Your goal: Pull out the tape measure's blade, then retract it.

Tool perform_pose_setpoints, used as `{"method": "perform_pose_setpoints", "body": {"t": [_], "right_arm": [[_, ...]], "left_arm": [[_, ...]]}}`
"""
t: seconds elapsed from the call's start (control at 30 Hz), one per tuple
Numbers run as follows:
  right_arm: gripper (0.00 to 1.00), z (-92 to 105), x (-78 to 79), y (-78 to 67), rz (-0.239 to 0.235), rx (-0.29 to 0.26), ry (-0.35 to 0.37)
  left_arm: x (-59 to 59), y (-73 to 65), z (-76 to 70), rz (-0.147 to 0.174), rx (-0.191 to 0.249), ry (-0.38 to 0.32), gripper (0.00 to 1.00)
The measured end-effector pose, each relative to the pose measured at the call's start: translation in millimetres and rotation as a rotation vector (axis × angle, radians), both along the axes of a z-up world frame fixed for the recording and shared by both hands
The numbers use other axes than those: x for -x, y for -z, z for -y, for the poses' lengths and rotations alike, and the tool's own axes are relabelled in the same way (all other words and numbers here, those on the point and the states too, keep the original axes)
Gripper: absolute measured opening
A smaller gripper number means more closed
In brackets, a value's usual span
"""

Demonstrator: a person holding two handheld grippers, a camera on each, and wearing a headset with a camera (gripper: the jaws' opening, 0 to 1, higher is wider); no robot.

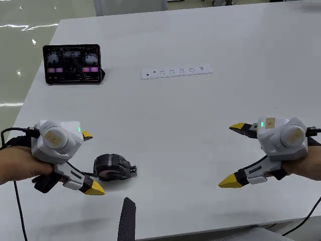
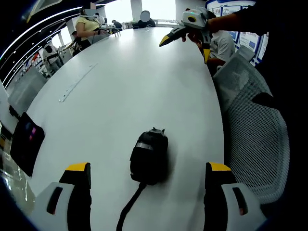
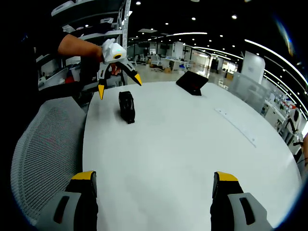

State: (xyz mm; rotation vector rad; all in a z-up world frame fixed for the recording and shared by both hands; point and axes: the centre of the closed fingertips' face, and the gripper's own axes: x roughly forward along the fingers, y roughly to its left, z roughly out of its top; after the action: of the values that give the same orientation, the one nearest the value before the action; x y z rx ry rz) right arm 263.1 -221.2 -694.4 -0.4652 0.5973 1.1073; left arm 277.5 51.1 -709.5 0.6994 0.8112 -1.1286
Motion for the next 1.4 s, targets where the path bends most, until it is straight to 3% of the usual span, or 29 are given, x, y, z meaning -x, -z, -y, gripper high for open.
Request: {"method": "perform_pose_setpoints", "body": {"t": [0.2, 0.53, 0.6, 0.7, 0.87, 1.07, 1.17, 1.2, 1.4], "right_arm": [[1.00, -11.7, -7.9, 3.5, -0.008, -0.008, -0.028], [1.00, -39.8, -18.3, 6.8, -0.019, -0.027, -0.068], [1.00, -45.6, -19.2, 6.7, -0.021, -0.032, -0.075], [1.00, -52.7, -20.5, 7.4, -0.024, -0.035, -0.082], [0.99, -62.3, -20.9, 12.4, -0.031, -0.034, -0.098], [0.99, -74.3, -23.4, 17.8, -0.040, -0.034, -0.114], [0.99, -82.5, -26.3, 18.7, -0.030, -0.034, -0.123], [0.99, -86.0, -26.7, 19.0, -0.034, -0.036, -0.128], [0.99, -100.7, -26.2, 22.3, -0.036, -0.030, -0.164]], "left_arm": [[-7.2, 4.8, 7.2, -0.010, -0.023, 0.026, 0.94], [-7.6, 17.2, 17.9, -0.029, -0.059, 0.068, 0.83], [-7.3, 22.4, 16.8, -0.027, -0.088, 0.088, 0.77], [-7.7, 25.6, 19.1, -0.028, -0.094, 0.095, 0.70], [-3.3, 29.1, 23.6, -0.056, -0.095, 0.101, 0.60], [-1.0, 34.8, 24.8, -0.075, -0.104, 0.119, 0.42], [-2.9, 37.5, 25.8, -0.066, -0.114, 0.118, 0.39], [-6.7, 37.9, 23.9, -0.048, -0.125, 0.117, 0.36], [-7.9, 39.0, 22.9, -0.052, -0.125, 0.131, 0.33]]}}
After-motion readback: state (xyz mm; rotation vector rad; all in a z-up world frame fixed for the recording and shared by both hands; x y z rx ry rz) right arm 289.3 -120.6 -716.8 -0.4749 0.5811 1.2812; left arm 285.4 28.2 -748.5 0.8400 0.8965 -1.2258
